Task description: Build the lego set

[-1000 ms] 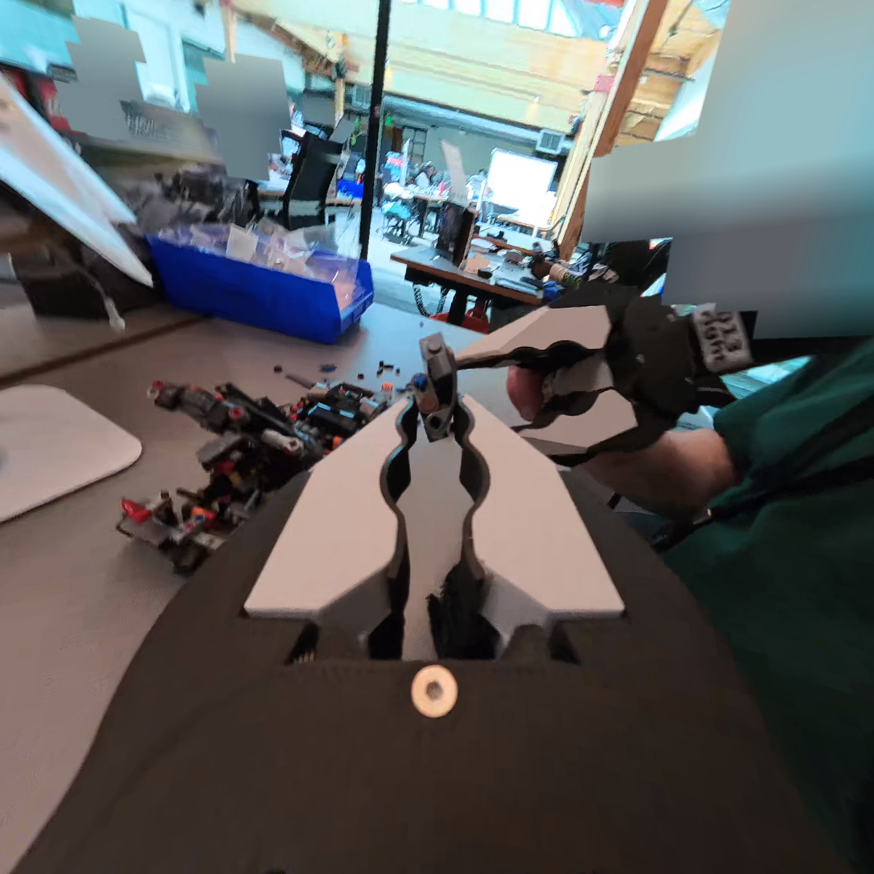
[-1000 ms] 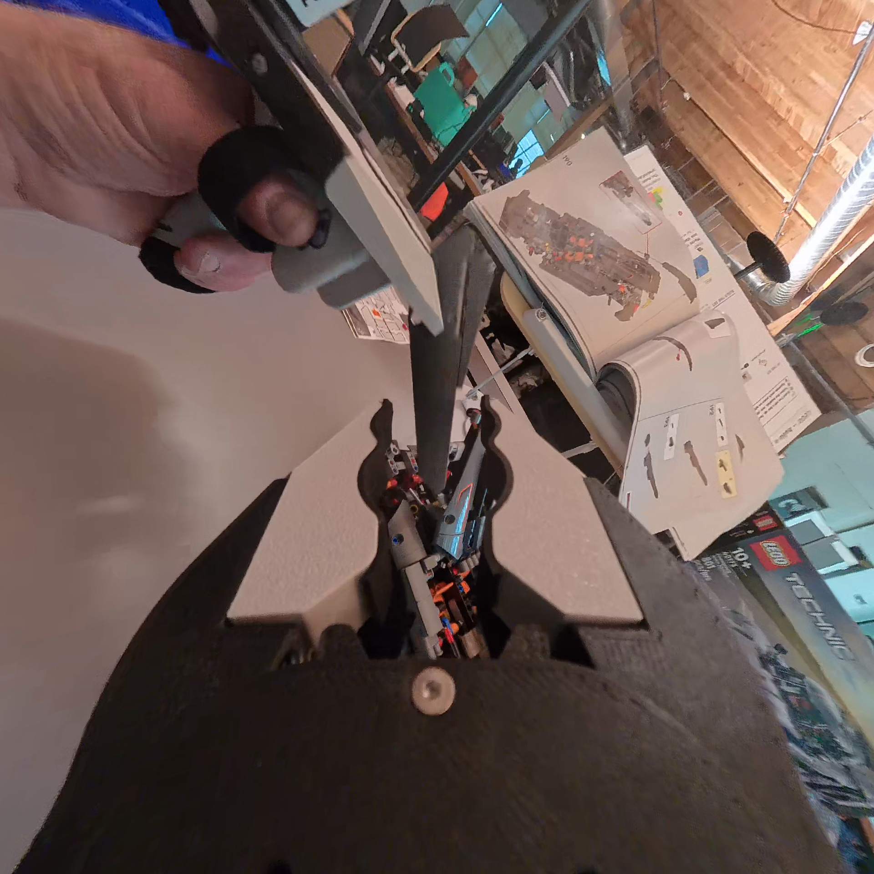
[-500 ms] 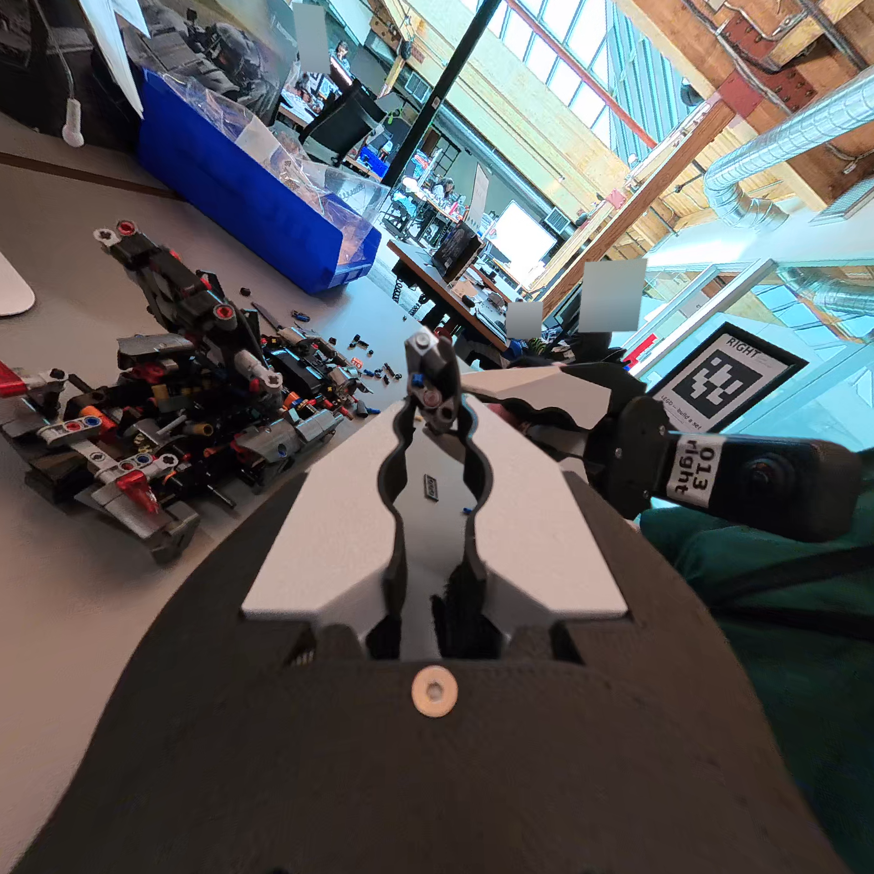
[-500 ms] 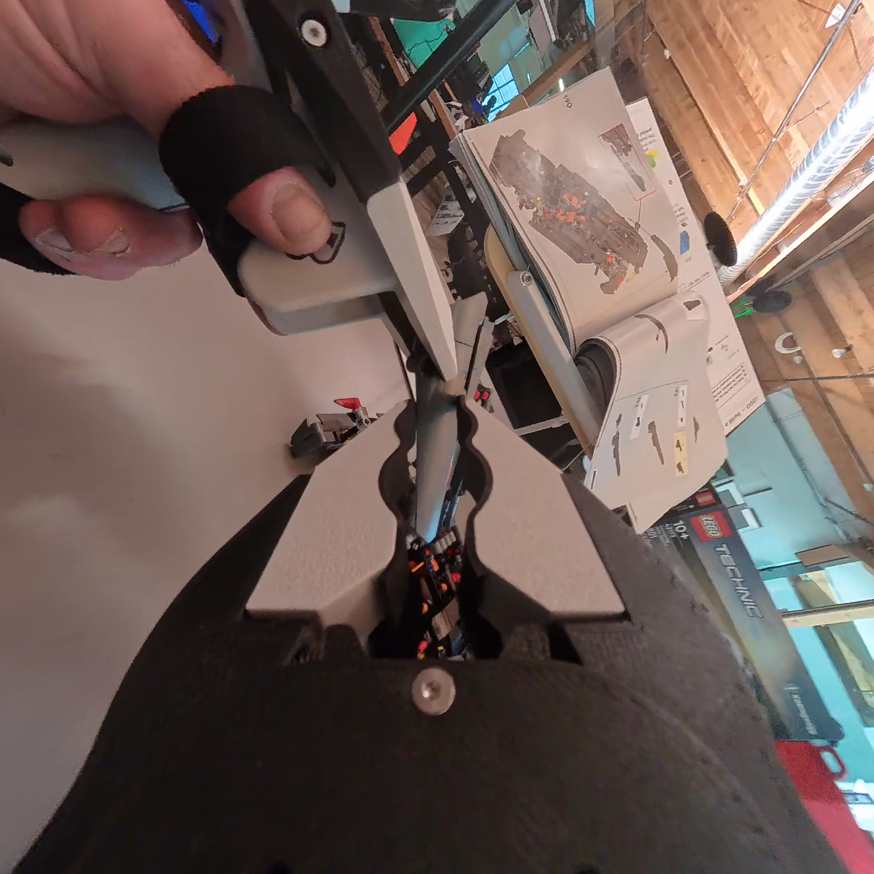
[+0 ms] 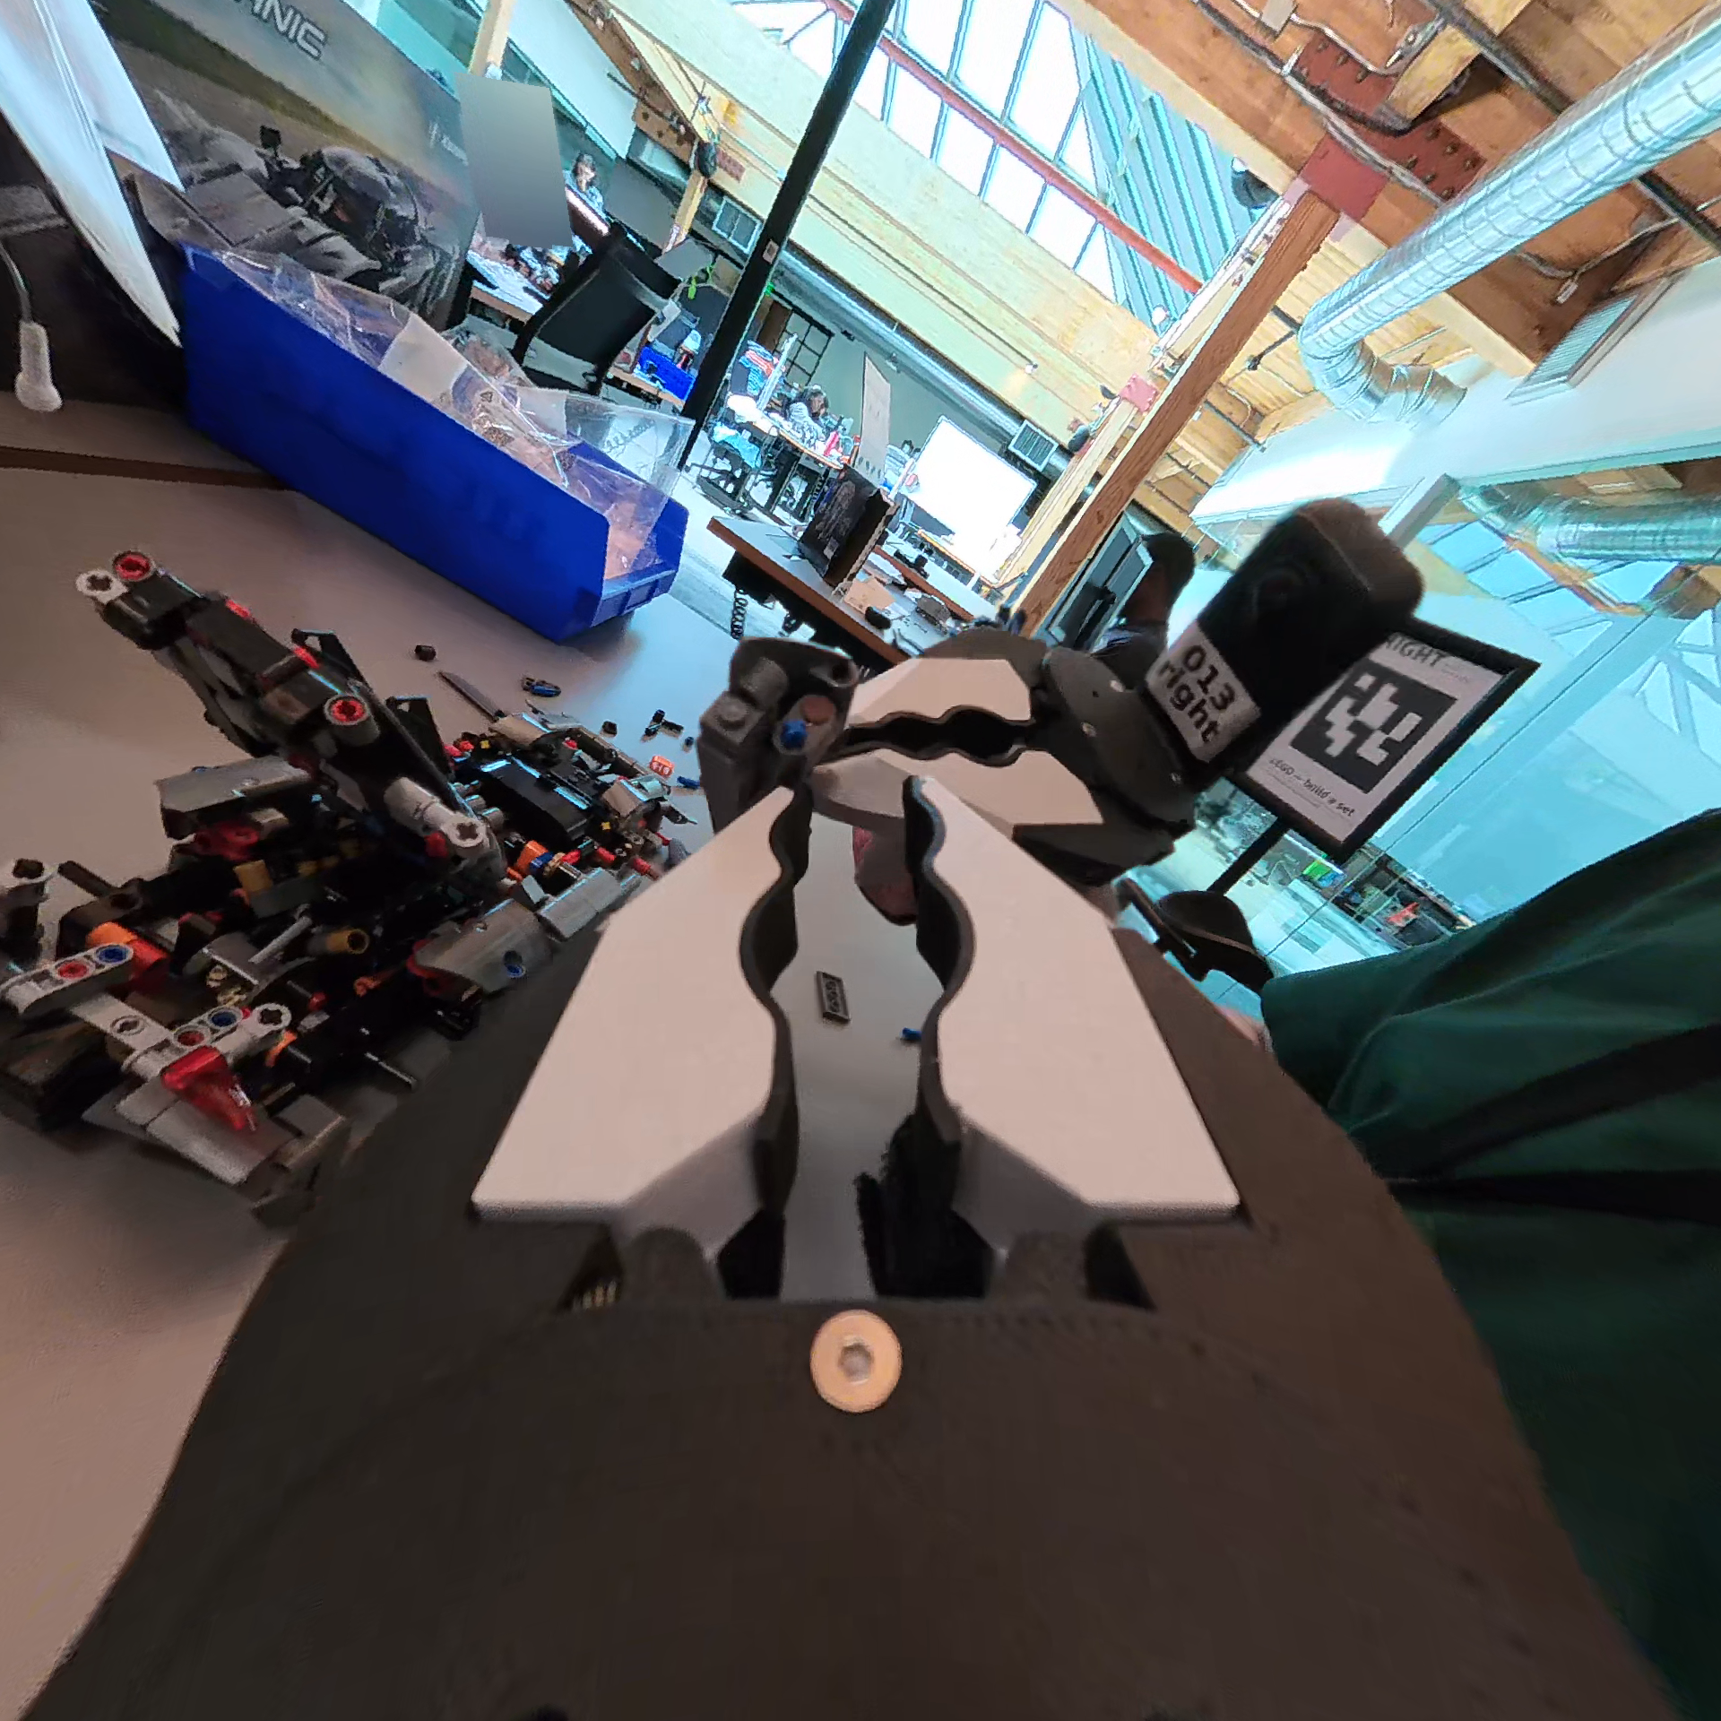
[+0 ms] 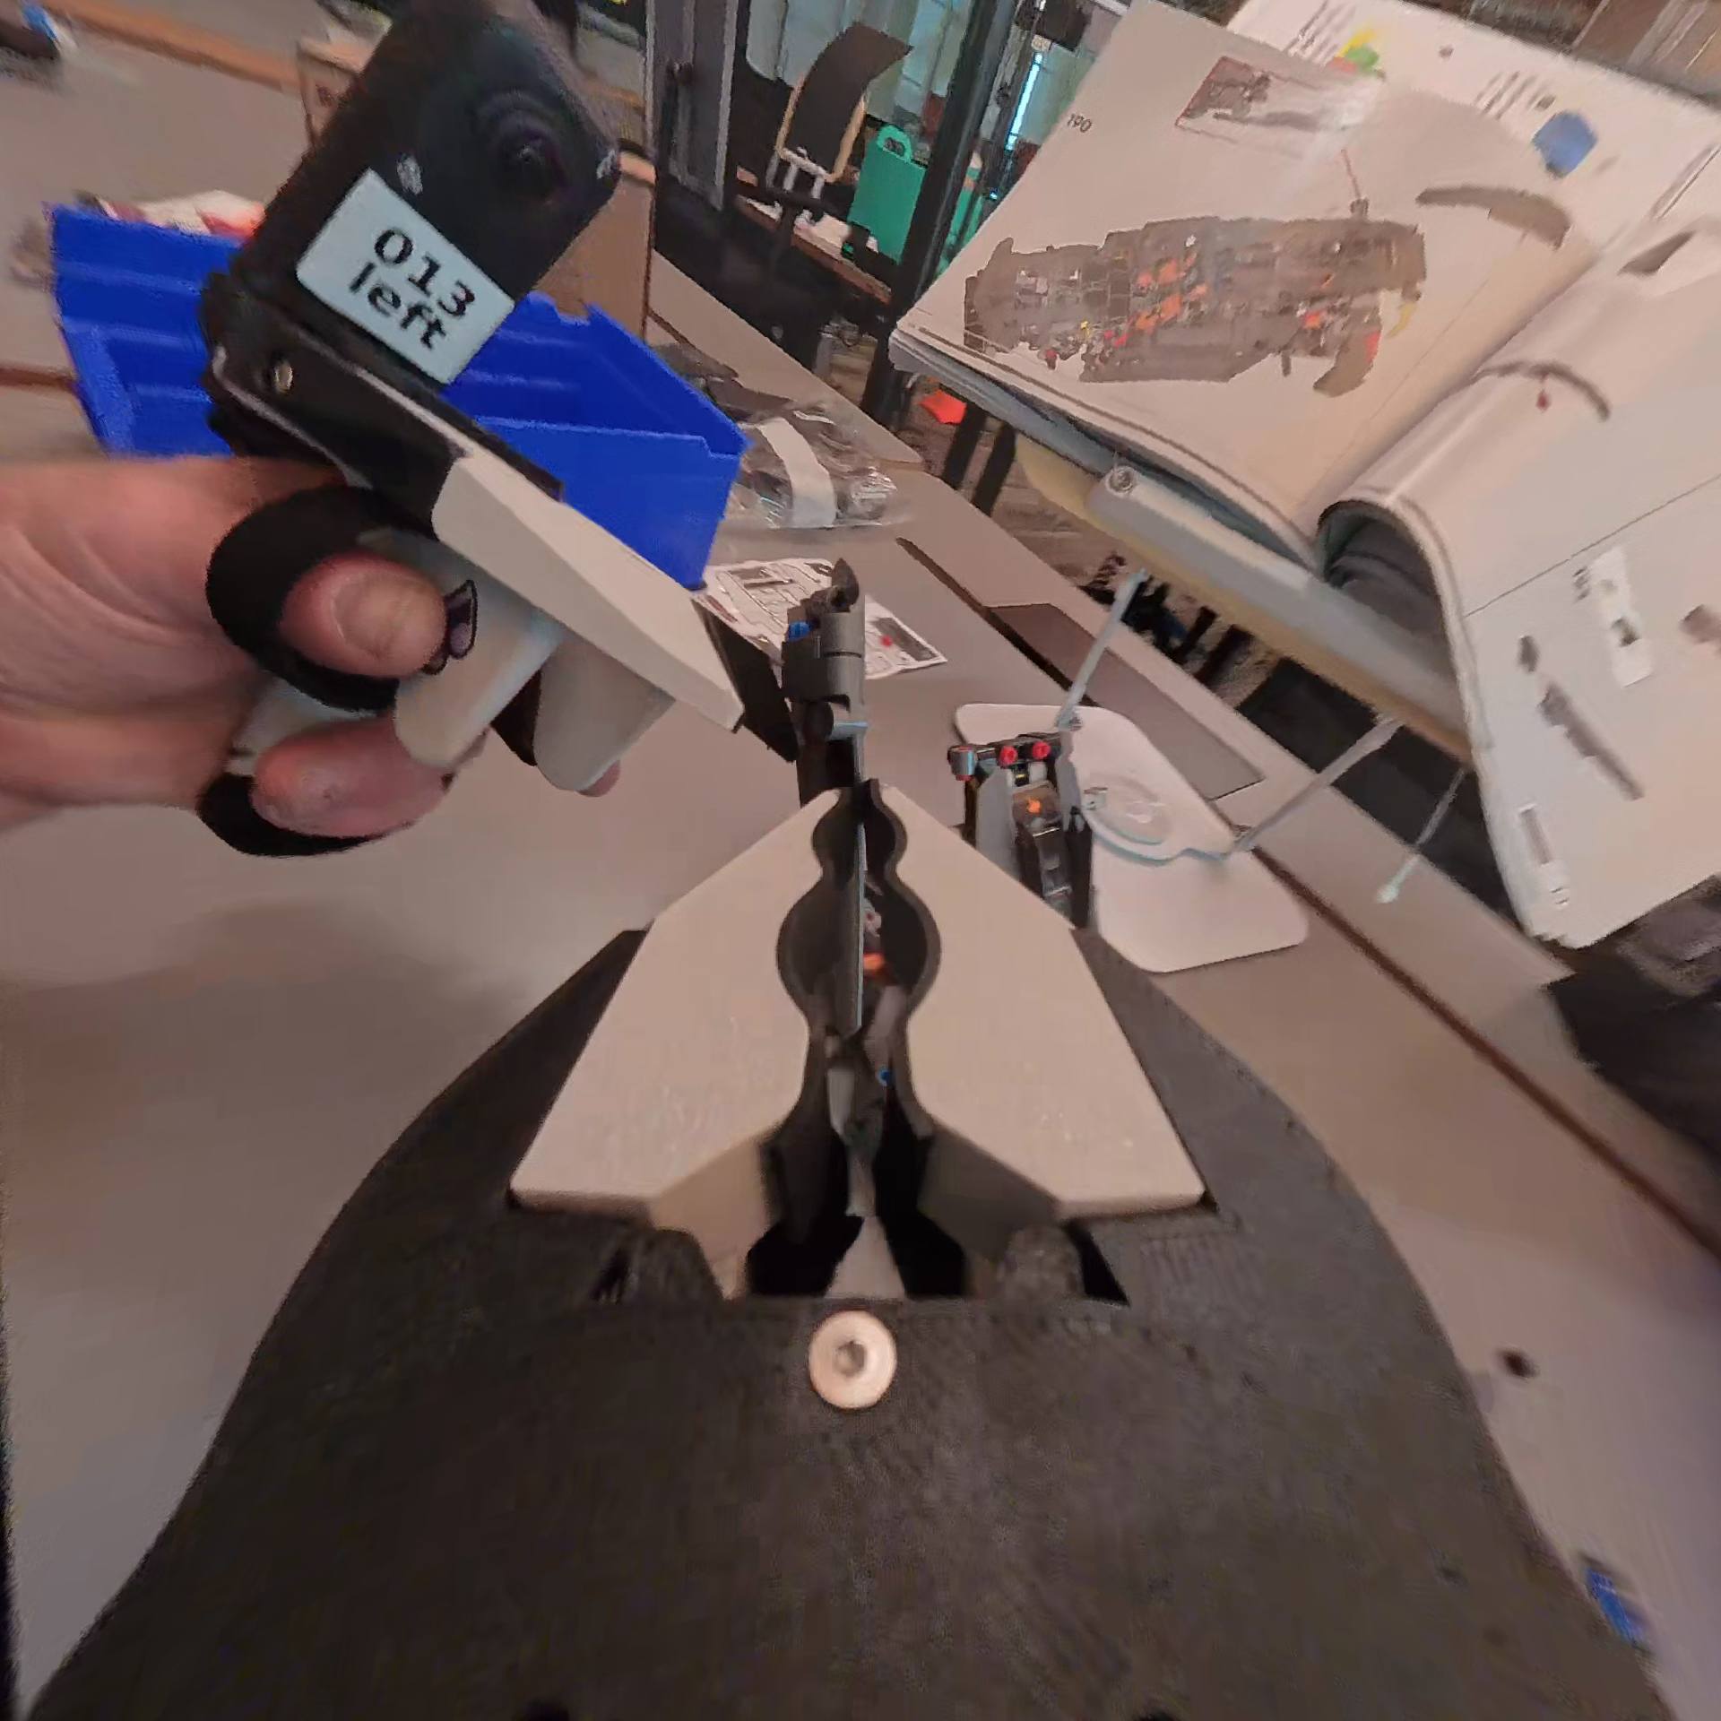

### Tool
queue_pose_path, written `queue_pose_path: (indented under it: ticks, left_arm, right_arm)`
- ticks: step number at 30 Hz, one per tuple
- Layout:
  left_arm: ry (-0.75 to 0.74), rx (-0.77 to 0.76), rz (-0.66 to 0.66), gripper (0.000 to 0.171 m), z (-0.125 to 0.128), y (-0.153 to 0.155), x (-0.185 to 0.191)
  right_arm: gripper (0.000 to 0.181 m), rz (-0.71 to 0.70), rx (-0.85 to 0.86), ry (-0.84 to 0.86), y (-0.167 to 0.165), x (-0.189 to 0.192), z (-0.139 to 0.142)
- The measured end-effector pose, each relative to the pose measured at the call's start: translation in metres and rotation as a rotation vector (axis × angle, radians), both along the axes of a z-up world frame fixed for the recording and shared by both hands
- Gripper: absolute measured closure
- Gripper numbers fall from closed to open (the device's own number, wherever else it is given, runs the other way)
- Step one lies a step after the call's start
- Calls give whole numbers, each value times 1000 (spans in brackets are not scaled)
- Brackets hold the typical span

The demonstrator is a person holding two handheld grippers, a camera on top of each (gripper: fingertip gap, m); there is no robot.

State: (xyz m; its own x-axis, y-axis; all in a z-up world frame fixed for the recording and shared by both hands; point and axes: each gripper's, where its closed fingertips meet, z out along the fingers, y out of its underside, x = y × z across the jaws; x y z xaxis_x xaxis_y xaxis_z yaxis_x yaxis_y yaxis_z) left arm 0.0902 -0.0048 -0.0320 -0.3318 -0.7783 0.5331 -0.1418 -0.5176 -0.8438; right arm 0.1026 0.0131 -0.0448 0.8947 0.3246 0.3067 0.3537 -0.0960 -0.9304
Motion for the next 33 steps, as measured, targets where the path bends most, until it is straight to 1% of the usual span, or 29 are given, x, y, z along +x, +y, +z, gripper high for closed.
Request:
queue_pose_path:
  ticks: [2, 6, 8, 10, 11, 13, 16, 21, 22, 23, 26, 28, 29, 30, 33]
  left_arm:
    - [-1, 27, 14, 151, 1, 2, -1]
    - [14, 95, 85, 149, -2, 16, -4]
    - [17, 116, 114, 147, -2, 21, -4]
    - [14, 122, 115, 143, -3, 21, -2]
    - [6, 121, 117, 143, -3, 21, 0]
    - [-31, 106, 104, 148, -1, 18, 2]
    - [-76, 75, 88, 165, 2, 18, 2]
    - [-127, 5, 26, 166, 5, 16, -1]
    - [-143, -3, 2, 165, 7, 14, -3]
    - [-164, -9, -43, 165, 9, 9, -6]
    - [-165, -9, -168, 166, 7, -2, -14]
    - [-173, -10, -240, 165, 6, -8, -21]
    - [-194, -29, -273, 165, 9, -10, -25]
    - [-236, -55, -294, 165, 14, -11, -28]
    - [-373, -105, -317, 166, 28, -10, -34]
  right_arm:
    - [181, 38, -23, 129, 0, 0, 0]
    - [181, 104, -62, 391, 1, 7, 4]
    - [181, 129, -73, 469, 1, 9, 4]
    - [181, 157, -80, 525, 0, 7, 5]
    - [181, 174, -87, 545, 0, 5, 6]
    - [181, 199, -98, 567, 0, -1, 5]
    - [181, 237, -116, 605, -1, -9, 4]
    - [181, 283, -115, 661, -3, -14, 6]
    - [179, 298, -109, 662, -5, -16, 7]
    - [172, 325, -92, 657, -8, -18, 10]
    - [161, 371, -50, 623, -20, -20, 15]
    - [155, 420, -55, 656, -28, -21, 18]
    - [150, 438, -63, 667, -30, -22, 17]
    - [150, 462, -88, 665, -33, -26, 15]
    - [145, 520, -174, 674, -38, -40, 3]
